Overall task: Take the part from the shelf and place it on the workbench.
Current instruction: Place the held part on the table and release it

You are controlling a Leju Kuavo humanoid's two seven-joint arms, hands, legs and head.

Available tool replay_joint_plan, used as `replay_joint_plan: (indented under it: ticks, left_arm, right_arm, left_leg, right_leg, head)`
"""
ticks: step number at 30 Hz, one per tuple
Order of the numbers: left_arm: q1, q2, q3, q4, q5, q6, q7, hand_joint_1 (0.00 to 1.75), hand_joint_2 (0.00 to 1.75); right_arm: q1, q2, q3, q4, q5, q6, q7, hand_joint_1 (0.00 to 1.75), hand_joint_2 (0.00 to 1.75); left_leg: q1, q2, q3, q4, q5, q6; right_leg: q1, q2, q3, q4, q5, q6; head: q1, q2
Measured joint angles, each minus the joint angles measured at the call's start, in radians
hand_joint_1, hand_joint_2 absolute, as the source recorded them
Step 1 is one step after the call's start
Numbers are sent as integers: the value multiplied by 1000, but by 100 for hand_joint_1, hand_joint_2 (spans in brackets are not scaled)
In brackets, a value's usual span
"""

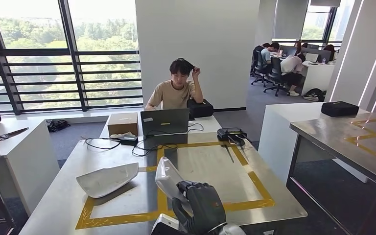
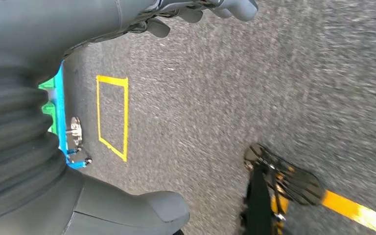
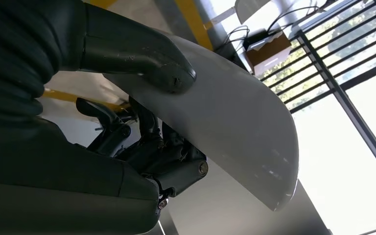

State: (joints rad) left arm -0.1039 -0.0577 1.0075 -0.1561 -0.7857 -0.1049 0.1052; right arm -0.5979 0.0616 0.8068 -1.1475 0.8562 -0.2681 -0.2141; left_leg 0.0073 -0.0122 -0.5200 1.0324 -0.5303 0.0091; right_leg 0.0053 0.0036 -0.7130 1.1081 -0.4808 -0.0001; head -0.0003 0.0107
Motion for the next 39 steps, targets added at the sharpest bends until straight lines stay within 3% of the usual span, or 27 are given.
replay_joint_plan:
  ticks: [1,2,5,6,8,10,12,13,14,16,17,18,19,21,23,25,26,27,28,31,33,36,39]
  left_arm:
    - [-1,0,0,0,-1,0,0,0,175]
    - [-2,-1,0,1,-1,0,-1,0,175]
    - [-6,0,0,0,-2,0,-2,0,175]
    - [-9,-1,0,0,-2,-1,-3,0,175]
    - [-14,-2,0,1,-2,-2,-1,0,175]
    - [-12,-1,0,1,-2,-2,0,0,175]
    - [-7,0,0,1,-2,-2,2,0,175]
    - [-6,0,0,1,-2,-2,3,0,175]
    - [-5,1,0,1,-2,-2,4,0,175]
    - [-4,2,0,2,-3,-2,6,0,175]
    - [-3,2,0,2,-3,-3,8,0,175]
    - [-2,2,0,3,-3,-4,10,0,175]
    - [-3,2,0,3,-3,-5,10,0,175]
    - [-7,0,0,3,-3,-6,11,0,175]
    - [-10,-2,0,3,-3,-6,11,0,175]
    - [-10,-2,0,3,-4,-6,11,0,175]
    - [-10,-2,0,3,-4,-7,10,0,175]
    - [-10,-2,0,3,-4,-10,8,0,175]
    - [-10,-2,0,3,-4,-16,6,0,175]
    - [-15,-6,0,3,-9,-36,0,0,175]
    - [-19,-9,0,4,-12,-38,-1,0,175]
    - [-21,-8,0,4,-13,-39,-1,0,175]
    - [-26,-8,0,4,-15,-55,-7,0,175]
  right_arm:
    - [0,0,0,3,-1,1,1,175,175]
    - [1,1,-1,6,-1,2,2,175,175]
    - [-5,9,-4,9,-1,2,6,175,175]
    - [-8,12,-5,9,-1,2,6,175,175]
    - [-10,16,-5,11,0,2,8,175,175]
    - [-8,16,-5,15,1,2,11,175,175]
    - [-7,17,-5,21,2,3,15,175,175]
    - [-7,17,-5,24,2,3,16,175,175]
    - [-6,17,-5,26,2,4,16,175,175]
    - [-7,19,-5,31,2,7,17,175,175]
    - [-7,21,-5,34,2,9,19,175,175]
    - [-7,23,-5,37,2,12,20,175,175]
    - [-8,25,-5,39,2,14,20,175,175]
    - [-13,27,-5,44,2,16,20,175,175]
    - [-15,27,-5,48,2,16,20,175,175]
    - [-13,27,-5,54,2,18,21,175,175]
    - [-13,27,-5,59,2,19,22,175,175]
    - [-13,27,-5,66,2,22,23,175,175]
    - [-16,27,-5,76,1,25,24,175,175]
    - [-38,34,-13,141,-16,40,22,175,175]
    - [-54,42,-24,195,-29,46,16,175,175]
    - [-71,58,-36,251,-37,47,9,175,175]
    - [-102,74,-41,314,-40,63,14,175,175]
  left_leg:
    - [-1,-1,10,0,-15,-5]
    - [-1,-1,23,2,-25,-11]
    - [-1,1,41,28,-25,-31]
    - [0,2,22,63,-18,-36]
    - [1,6,-53,174,-20,-42]
    - [1,6,-141,260,-75,-47]
    - [1,6,-190,254,-128,-47]
    - [1,7,-198,217,-120,-45]
    - [1,7,-199,164,-76,-41]
    - [-1,9,-198,54,65,-33]
    - [-2,9,-195,22,121,-27]
    - [-2,9,-191,6,150,-23]
    - [-1,9,-181,6,153,-17]
    - [4,8,-164,2,151,-4]
    - [5,8,-148,1,136,7]
    - [5,7,-131,1,119,10]
    - [5,7,-121,1,110,10]
    - [5,6,-110,2,102,10]
    - [4,5,-98,2,94,9]
    - [2,0,-72,2,70,1]
    - [-1,-3,-69,3,60,-8]
    - [-5,-1,-62,-1,55,2]
    - [-5,1,-51,-13,53,0]
  right_leg:
    - [3,-1,10,-41,50,-5]
    - [6,0,18,-65,79,-10]
    - [4,5,53,-78,70,-30]
    - [2,5,67,-81,64,-36]
    - [0,5,93,-84,48,-44]
    - [0,7,118,-84,25,-47]
    - [-1,11,151,-84,-2,-47]
    - [-1,12,170,-84,-18,-46]
    - [-1,12,187,-84,-34,-44]
    - [3,14,212,-80,-64,-36]
    - [5,16,220,-81,-78,-30]
    - [7,18,228,-76,-85,-24]
    - [9,19,230,-71,-86,-18]
    - [8,15,211,-13,-66,-8]
    - [5,9,136,105,-69,5]
    - [1,6,52,204,-137,14]
    - [-1,5,26,219,-175,15]
    - [-1,4,13,207,-193,14]
    - [-1,4,13,168,-180,11]
    - [7,3,52,-24,-15,-11]
    - [12,4,66,-81,49,-18]
    - [9,6,77,-89,65,-11]
    - [10,8,79,-89,59,-19]
  head:
    - [0,0]
    - [0,0]
    - [-2,0]
    - [-3,0]
    - [-6,0]
    - [-7,0]
    - [-8,0]
    - [-9,0]
    - [-9,0]
    - [-10,0]
    - [-10,0]
    - [-10,0]
    - [-10,0]
    - [-7,0]
    - [-5,0]
    - [-3,0]
    - [-3,0]
    - [-2,0]
    - [-2,0]
    - [-1,0]
    - [-1,0]
    - [-3,0]
    - [-4,0]
